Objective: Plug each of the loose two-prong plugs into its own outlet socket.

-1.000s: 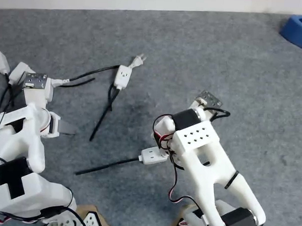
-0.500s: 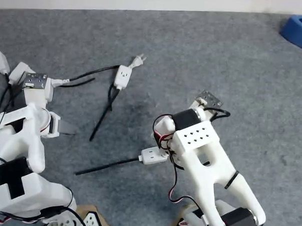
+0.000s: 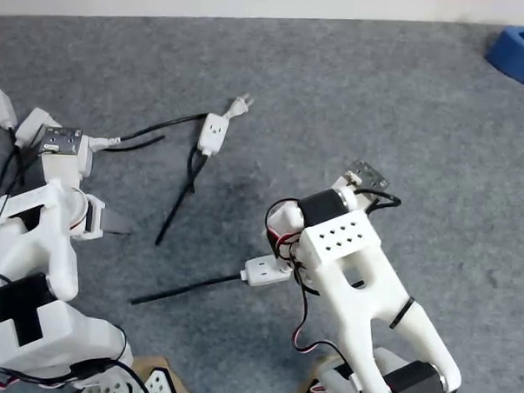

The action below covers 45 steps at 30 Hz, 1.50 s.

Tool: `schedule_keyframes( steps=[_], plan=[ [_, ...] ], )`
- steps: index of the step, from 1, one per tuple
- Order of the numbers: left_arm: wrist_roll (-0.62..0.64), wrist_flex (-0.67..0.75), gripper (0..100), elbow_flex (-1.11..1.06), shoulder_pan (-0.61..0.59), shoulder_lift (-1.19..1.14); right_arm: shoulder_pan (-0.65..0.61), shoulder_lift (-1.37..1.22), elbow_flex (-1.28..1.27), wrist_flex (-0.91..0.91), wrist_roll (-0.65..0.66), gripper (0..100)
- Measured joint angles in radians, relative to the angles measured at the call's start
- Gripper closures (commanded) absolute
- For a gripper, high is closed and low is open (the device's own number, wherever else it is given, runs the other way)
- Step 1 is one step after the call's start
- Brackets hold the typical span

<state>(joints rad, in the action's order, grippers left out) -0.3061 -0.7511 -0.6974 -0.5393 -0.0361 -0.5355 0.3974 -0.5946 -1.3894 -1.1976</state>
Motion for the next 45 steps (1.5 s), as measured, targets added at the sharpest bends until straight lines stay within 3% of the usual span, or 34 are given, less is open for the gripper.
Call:
schedule_keyframes(
  steps=[23, 45],
  plan=[
    [0.0, 0.0, 62, 0.0, 0.0, 0.0, -0.032, 0.0, 0.0, 0.0, -0.049, 99.3],
    [0.0, 0.0, 62, 0.0, 0.0, 0.0, 0.057, 0.0, 0.037, -0.026, -0.049, 99.3]
  ],
)
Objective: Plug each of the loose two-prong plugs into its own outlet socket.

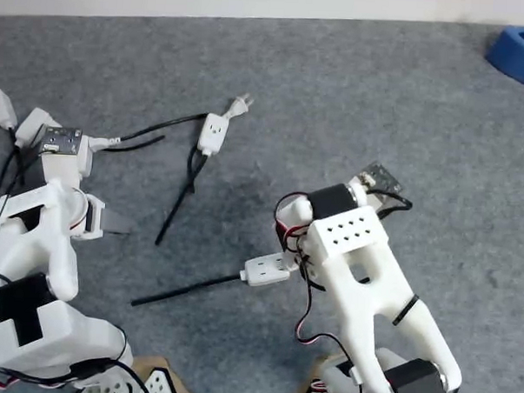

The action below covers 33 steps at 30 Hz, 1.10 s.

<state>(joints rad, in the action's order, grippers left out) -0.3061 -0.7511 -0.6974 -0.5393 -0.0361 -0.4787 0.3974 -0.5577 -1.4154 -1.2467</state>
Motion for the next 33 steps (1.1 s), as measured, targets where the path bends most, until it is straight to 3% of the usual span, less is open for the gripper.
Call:
schedule_keyframes(
  steps=[8, 16, 33],
  plan=[
    [0.0, 0.0, 62, 0.0, 0.0, 0.0, -0.002, 0.0, 0.012, 0.0, 0.0, 99.3],
    [0.0, 0.0, 62, 0.0, 0.0, 0.0, -0.08, 0.0, 0.012, 0.0, 0.0, 99.3],
    [0.0, 0.0, 62, 0.0, 0.0, 0.0, -0.058, 0.0, -0.009, 0.002, 0.003, 99.3]
  ],
)
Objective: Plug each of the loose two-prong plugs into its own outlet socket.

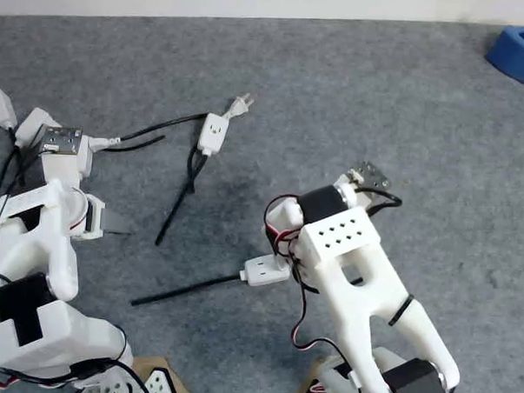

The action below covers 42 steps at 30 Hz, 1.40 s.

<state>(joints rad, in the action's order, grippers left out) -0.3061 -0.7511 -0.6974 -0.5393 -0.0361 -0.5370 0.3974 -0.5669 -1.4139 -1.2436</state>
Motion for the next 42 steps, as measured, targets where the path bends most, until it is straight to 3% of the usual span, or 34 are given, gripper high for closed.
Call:
schedule_keyframes(
  steps=[26, 42],
  plan=[
    [0.0, 0.0, 62, 0.0, 0.0, 0.0, 0.055, 0.0, -0.006, 0.012, 0.044, 99.3],
    [0.0, 0.0, 62, 0.0, 0.0, 0.0, 0.006, 0.015, -0.089, 0.074, 0.048, 99.3]
  ],
)
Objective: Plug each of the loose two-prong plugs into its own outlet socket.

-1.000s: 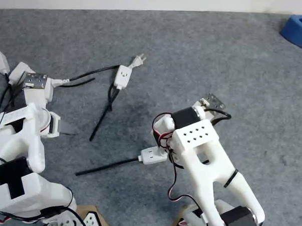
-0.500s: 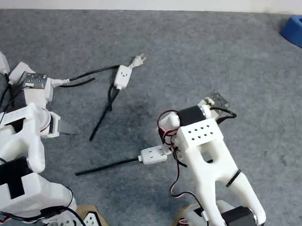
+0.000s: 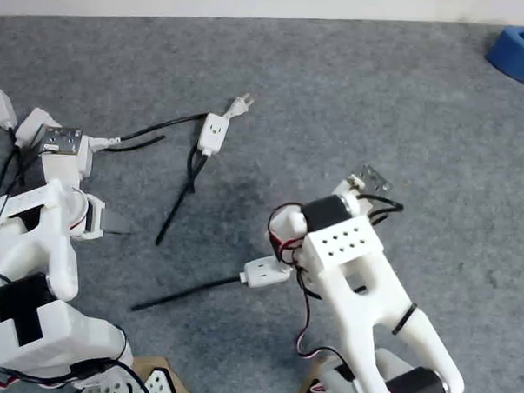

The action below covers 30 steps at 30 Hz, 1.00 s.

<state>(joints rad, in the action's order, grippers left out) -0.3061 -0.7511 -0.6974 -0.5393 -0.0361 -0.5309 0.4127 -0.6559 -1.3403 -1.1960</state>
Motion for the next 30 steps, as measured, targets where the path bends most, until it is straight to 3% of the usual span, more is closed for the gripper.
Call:
schedule_keyframes(
  steps=[12, 23, 30],
  plan=[
    [0.0, 0.0, 62, 0.0, 0.0, 0.0, -0.002, -0.011, -0.021, 0.021, 0.048, 99.3],
    [0.0, 0.0, 62, 0.0, 0.0, 0.0, -0.077, -0.396, 0.129, 0.011, 0.051, 99.3],
    [-0.002, 0.0, 62, 0.0, -0.003, 0.0, -0.094, -0.476, 0.164, 0.021, 0.091, 99.3]
  ],
)
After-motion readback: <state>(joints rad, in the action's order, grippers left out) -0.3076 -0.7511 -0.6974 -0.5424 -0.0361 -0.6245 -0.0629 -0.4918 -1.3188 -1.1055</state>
